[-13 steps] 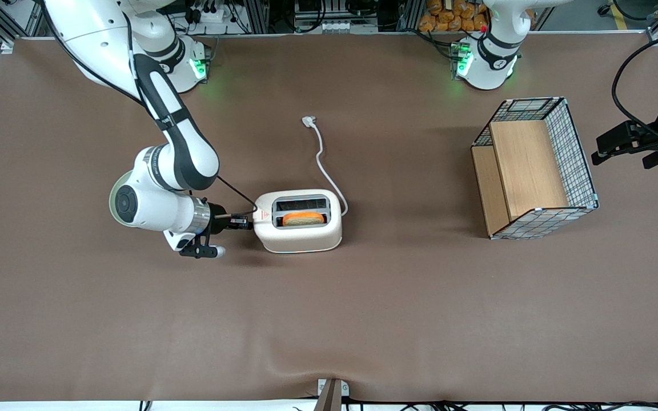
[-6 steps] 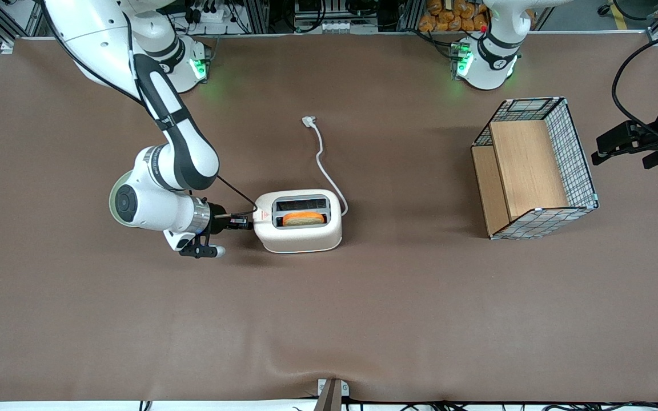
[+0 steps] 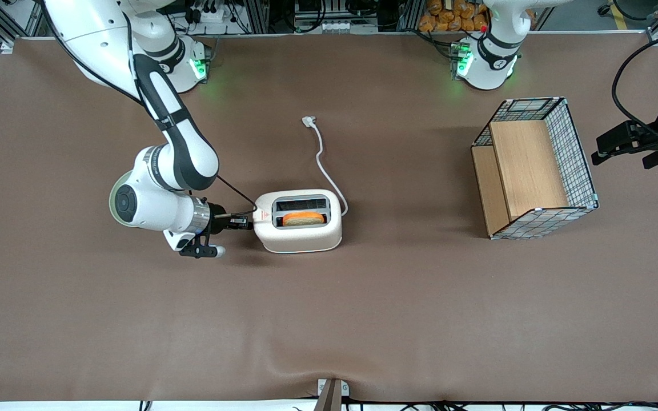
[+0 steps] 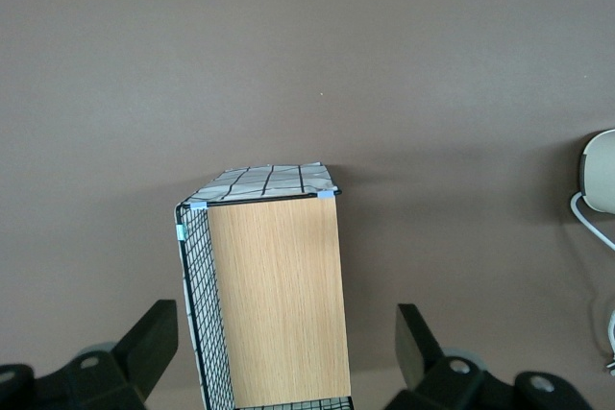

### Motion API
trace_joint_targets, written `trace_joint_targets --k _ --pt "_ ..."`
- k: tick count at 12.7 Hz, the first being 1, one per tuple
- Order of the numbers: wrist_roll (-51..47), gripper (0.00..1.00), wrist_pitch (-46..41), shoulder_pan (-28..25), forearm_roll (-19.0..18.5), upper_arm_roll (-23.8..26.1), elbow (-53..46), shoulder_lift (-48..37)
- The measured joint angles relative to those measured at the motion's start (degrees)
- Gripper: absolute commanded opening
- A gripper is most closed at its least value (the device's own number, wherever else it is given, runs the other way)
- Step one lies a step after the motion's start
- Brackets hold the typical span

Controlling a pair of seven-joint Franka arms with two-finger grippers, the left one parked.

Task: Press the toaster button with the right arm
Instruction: 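Press the toaster lever down with the right gripper and hold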

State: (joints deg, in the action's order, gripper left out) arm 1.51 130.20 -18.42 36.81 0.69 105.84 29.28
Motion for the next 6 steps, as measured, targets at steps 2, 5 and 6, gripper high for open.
trace_joint_targets --k 2,5,6 --pt "0.17 0.00 0.00 0.00 0.04 -0.01 0.02 -0.02" --pt "0.31 0.00 -0.11 0.03 0.11 -0.03 0.02 -0.03" --pt "0.36 0.00 -0.15 0.08 0.19 -0.02 0.01 -0.03"
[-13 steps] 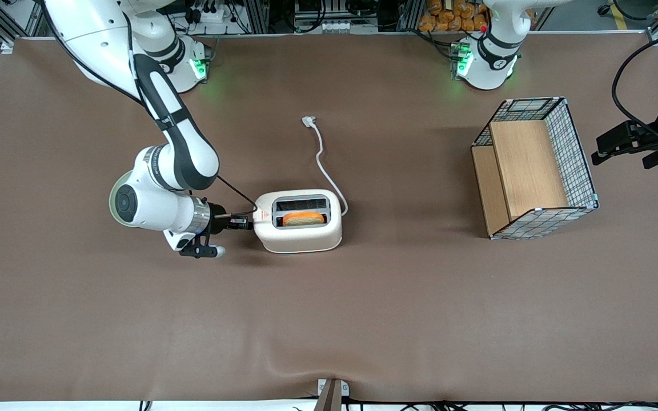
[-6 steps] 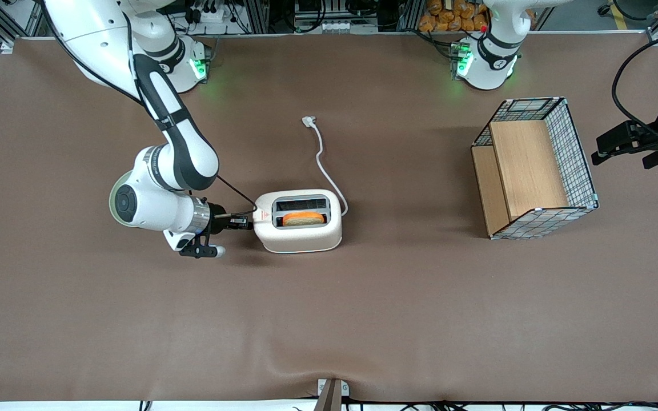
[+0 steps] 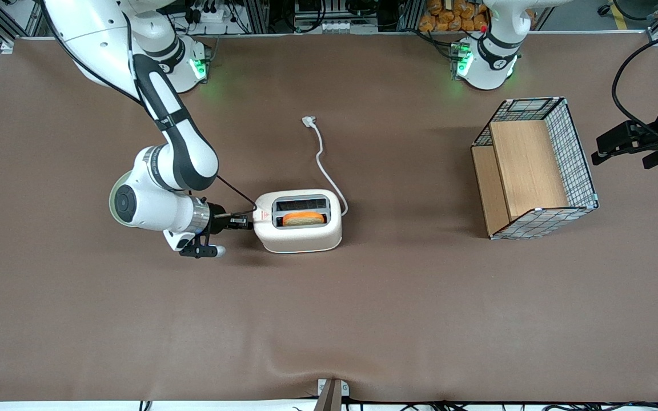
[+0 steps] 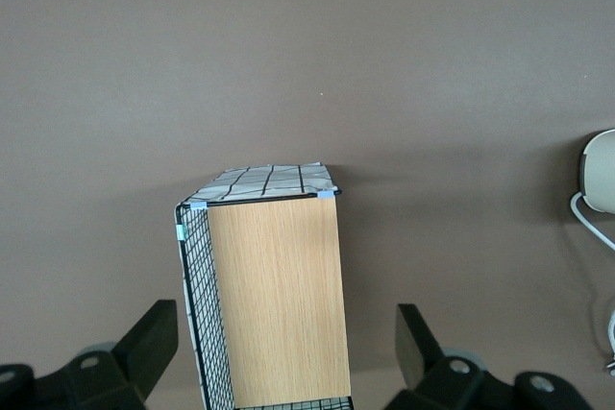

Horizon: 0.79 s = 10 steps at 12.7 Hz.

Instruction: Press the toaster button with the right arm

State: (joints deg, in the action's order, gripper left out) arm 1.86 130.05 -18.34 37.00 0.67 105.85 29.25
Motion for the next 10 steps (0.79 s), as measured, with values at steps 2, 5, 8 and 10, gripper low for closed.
trace_joint_targets --k 2,5,8,10 --pt "0.10 0.00 -0.21 0.13 0.07 0.04 -0.06 0.01" --pt "0.53 0.00 -3.06 1.58 0.07 -0.06 -1.49 0.18" --pt "1.09 1.00 -10.72 4.96 0.01 -0.32 -5.61 0.69" --pt "1.28 1.00 -12.68 6.32 -0.03 -0.33 -7.24 0.93"
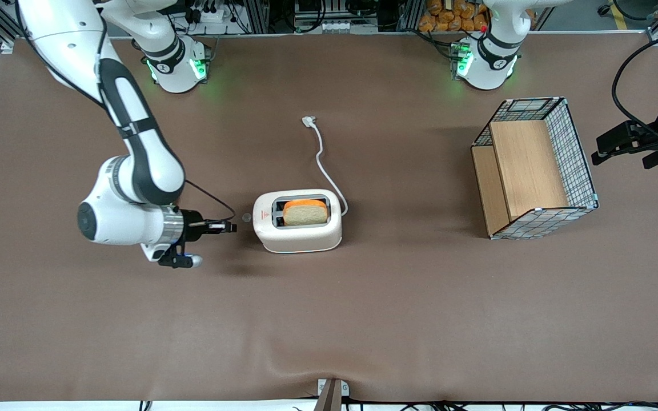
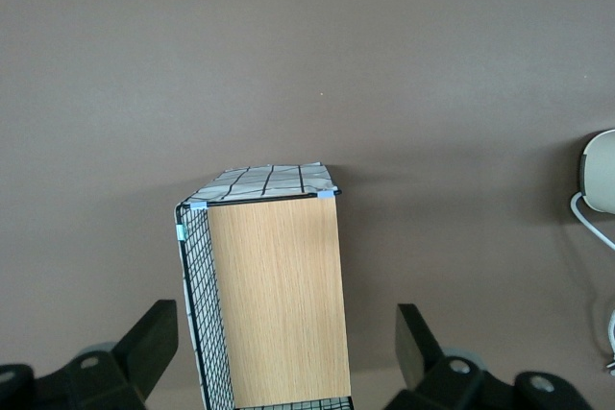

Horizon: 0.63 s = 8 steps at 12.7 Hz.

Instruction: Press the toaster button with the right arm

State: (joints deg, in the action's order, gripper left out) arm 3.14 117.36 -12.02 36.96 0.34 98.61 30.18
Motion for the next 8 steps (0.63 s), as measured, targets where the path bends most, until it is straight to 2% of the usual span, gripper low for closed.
trace_joint_targets --k 3,5,8 --pt "0.32 1.00 -0.09 0.12 -1.33 0.07 -0.71 0.24" --pt "0.35 1.00 -0.52 0.33 -5.81 -0.06 -2.54 0.24" --pt "0.38 1.00 -7.09 1.57 -11.96 -0.51 -9.52 0.17"
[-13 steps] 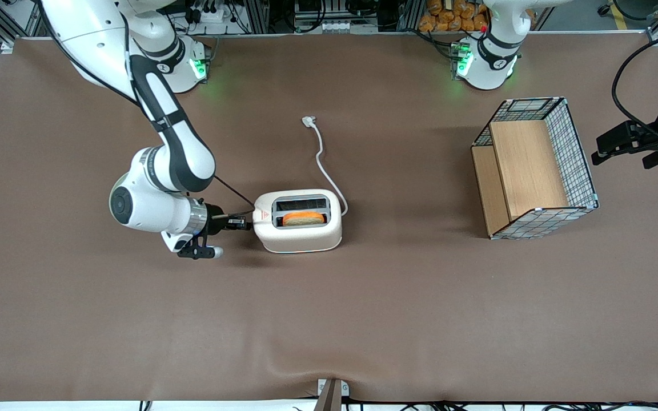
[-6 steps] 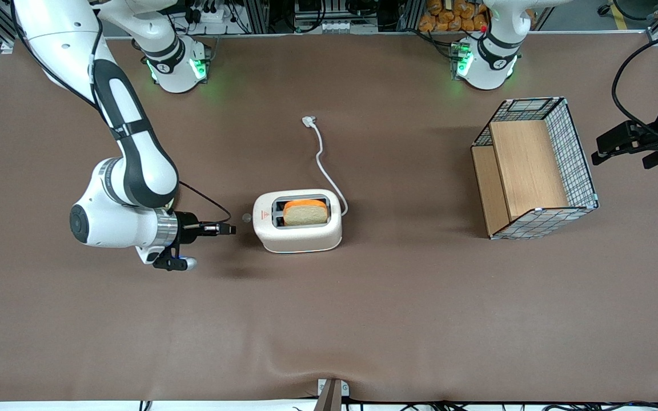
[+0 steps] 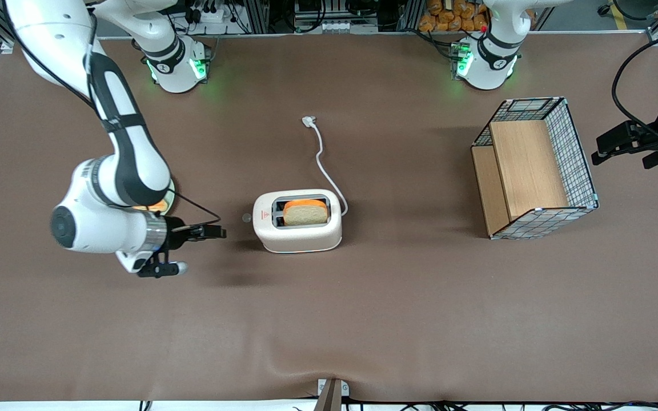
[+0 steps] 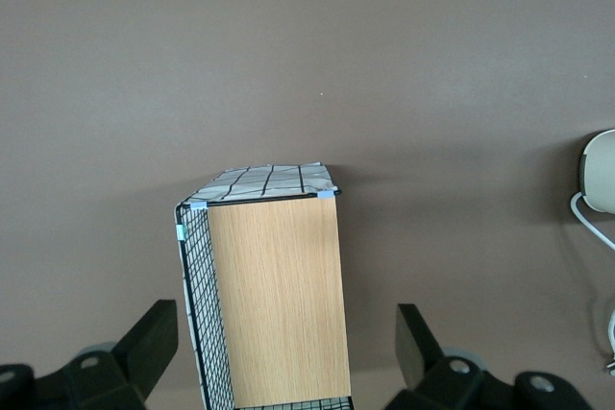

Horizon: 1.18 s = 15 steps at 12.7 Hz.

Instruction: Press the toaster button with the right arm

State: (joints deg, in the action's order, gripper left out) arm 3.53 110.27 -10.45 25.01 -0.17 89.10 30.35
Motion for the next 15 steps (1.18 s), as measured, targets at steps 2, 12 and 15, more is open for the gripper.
trace_joint_targets --k 2,12,15 --pt "0.41 1.00 -2.96 2.18 -4.58 -0.04 -5.02 -0.06" --pt "1.23 1.00 -13.91 10.02 -13.56 2.92 -15.28 -5.14" --pt "-7.79 1.00 -21.61 10.04 -17.67 3.01 -15.33 -12.49"
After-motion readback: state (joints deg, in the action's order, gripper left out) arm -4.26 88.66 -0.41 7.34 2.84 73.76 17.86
